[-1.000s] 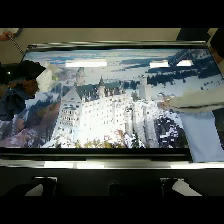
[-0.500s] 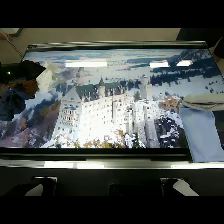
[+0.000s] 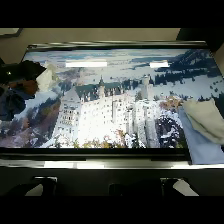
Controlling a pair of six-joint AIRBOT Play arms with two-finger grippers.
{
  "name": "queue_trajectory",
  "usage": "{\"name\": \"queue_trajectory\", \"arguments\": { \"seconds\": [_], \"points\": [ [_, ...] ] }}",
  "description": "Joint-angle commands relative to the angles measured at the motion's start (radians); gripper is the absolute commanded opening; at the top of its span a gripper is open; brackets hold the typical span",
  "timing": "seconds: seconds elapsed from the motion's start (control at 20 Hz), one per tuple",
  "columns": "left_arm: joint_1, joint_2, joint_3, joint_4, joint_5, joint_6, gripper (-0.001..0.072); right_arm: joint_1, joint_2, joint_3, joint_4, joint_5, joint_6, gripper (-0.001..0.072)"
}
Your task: Fold the shirts.
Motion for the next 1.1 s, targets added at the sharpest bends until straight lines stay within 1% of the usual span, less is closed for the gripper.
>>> {"name": "queue_trajectory", "arguments": {
  "seconds": [0.0,0.15,0.3,0.35,0.4,0.45,0.5,0.55,0.6,0.65,0.75,0.85,0.95,1.0,1.05],
  "points": [
    [-0.001,0.000,0.000,0.000,0.001,0.001,0.0022,0.000,0.001,-0.162,-0.114,-0.032,-0.037,0.0052],
    [-0.001,0.000,0.000,0.000,0.001,0.001,0.0022,0.000,0.001,-0.264,-0.161,-0.122,-0.062,0.0052],
    [-0.001,0.000,0.000,0.000,0.002,0.001,0.0022,0.000,0.001,-0.304,-0.161,-0.175,-0.069,0.0057],
    [-0.001,0.000,0.000,0.000,0.002,0.001,0.0022,0.000,0.001,-0.310,-0.161,-0.175,-0.058,0.0130],
    [-0.001,0.000,0.000,0.000,0.002,0.001,0.0022,0.000,0.001,-0.313,-0.160,-0.168,-0.058,0.0229],
    [-0.001,0.000,0.000,0.000,0.002,0.001,0.0022,0.000,0.001,-0.313,-0.161,-0.154,-0.058,0.0246],
    [-0.001,0.000,0.000,0.000,0.002,0.001,0.0022,0.000,0.001,-0.312,-0.162,-0.145,-0.058,0.0304],
    [-0.001,0.000,0.000,0.000,0.002,0.001,0.0022,0.000,0.001,-0.311,-0.165,-0.142,-0.065,0.0434],
    [-0.001,0.001,0.001,0.000,0.002,0.001,0.0022,0.000,0.002,-0.303,-0.166,-0.142,-0.079,0.0519],
    [0.000,0.002,0.001,-0.004,0.002,0.000,0.0022,0.000,0.004,-0.279,-0.165,-0.141,-0.091,0.0557],
    [-0.001,0.003,0.022,-0.016,0.000,-0.015,0.0022,0.001,0.005,-0.177,-0.163,-0.134,-0.135,0.0557],
    [0.000,0.003,0.087,-0.014,0.012,-0.014,0.0022,0.004,0.005,0.000,-0.129,-0.187,-0.198,0.0558],
    [-0.002,0.001,0.182,0.024,0.090,-0.014,0.0020,0.048,0.013,0.206,-0.043,-0.336,-0.264,0.0558],
    [-0.007,-0.005,0.233,0.074,0.123,-0.017,0.0019,0.097,0.023,0.294,0.014,-0.451,-0.290,0.0558],
    [-0.020,-0.020,0.287,0.184,0.134,-0.063,0.0019,0.161,0.033,0.357,0.064,-0.552,-0.299,0.0556]
  ]
}}
